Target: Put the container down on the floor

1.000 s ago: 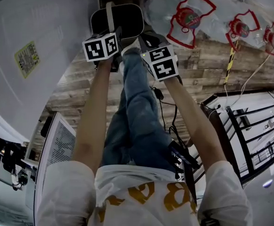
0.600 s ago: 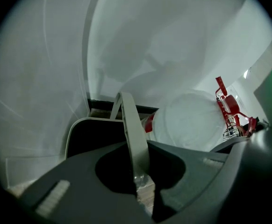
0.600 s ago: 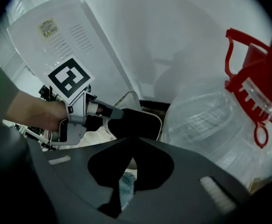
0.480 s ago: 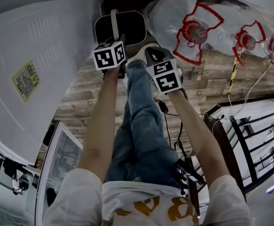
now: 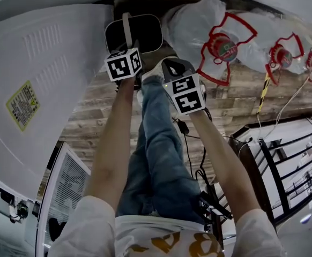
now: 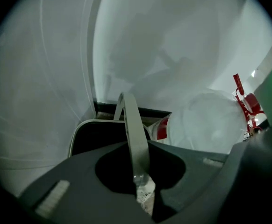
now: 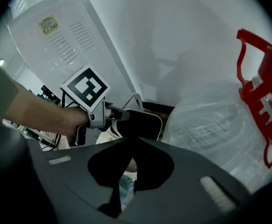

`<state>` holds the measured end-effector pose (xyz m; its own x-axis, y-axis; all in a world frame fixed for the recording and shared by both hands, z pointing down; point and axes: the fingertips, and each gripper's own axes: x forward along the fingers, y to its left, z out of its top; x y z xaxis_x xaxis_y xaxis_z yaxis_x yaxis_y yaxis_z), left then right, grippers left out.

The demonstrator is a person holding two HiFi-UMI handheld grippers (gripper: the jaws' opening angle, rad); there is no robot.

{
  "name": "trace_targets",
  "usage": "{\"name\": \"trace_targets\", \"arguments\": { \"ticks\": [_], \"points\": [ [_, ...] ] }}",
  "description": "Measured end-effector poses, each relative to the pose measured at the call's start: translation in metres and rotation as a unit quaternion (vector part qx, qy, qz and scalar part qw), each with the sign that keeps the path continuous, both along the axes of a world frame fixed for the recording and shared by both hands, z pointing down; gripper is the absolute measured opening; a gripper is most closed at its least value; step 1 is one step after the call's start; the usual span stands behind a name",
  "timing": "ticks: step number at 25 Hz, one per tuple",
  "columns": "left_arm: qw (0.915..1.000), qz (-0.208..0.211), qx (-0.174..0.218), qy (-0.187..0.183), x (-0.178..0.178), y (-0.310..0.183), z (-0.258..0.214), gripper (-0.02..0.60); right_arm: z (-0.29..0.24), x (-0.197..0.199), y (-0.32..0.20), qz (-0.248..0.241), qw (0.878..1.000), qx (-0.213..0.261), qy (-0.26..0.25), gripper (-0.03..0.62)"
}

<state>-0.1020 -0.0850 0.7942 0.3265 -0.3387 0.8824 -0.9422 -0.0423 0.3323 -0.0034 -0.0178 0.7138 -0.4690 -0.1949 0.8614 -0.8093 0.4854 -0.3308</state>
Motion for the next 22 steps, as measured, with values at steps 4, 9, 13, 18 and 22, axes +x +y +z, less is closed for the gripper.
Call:
{"name": "trace_targets", "arguments": {
  "ticks": [4,9,13,18,22],
  "points": [
    [1.0000,-0.002,-0.002,-0.008,-0.005,0.008,0.000,0.033,0.001,0.002,0.005,0.006,1.000,-0.008,-0.004,0.031],
    [0.9994,0.004,-0.022,-0.026,-0.007,0.026,0.005,0.031,-0.001,0.001,0.012,0.007,1.000,-0.013,-0.010,0.031],
    [0.9977,-0.012,-0.062,-0.024,-0.004,0.049,0.014,0.032,-0.006,0.002,0.016,0.008,1.000,-0.016,-0.014,0.031],
    [0.9954,-0.027,-0.088,-0.025,-0.006,0.067,0.017,0.055,-0.014,0.006,0.021,-0.006,1.000,-0.016,-0.016,0.031],
    [0.9929,-0.018,-0.109,-0.044,-0.015,0.086,0.022,0.068,-0.013,0.009,0.023,-0.002,1.000,-0.018,-0.016,0.031]
  ]
}}
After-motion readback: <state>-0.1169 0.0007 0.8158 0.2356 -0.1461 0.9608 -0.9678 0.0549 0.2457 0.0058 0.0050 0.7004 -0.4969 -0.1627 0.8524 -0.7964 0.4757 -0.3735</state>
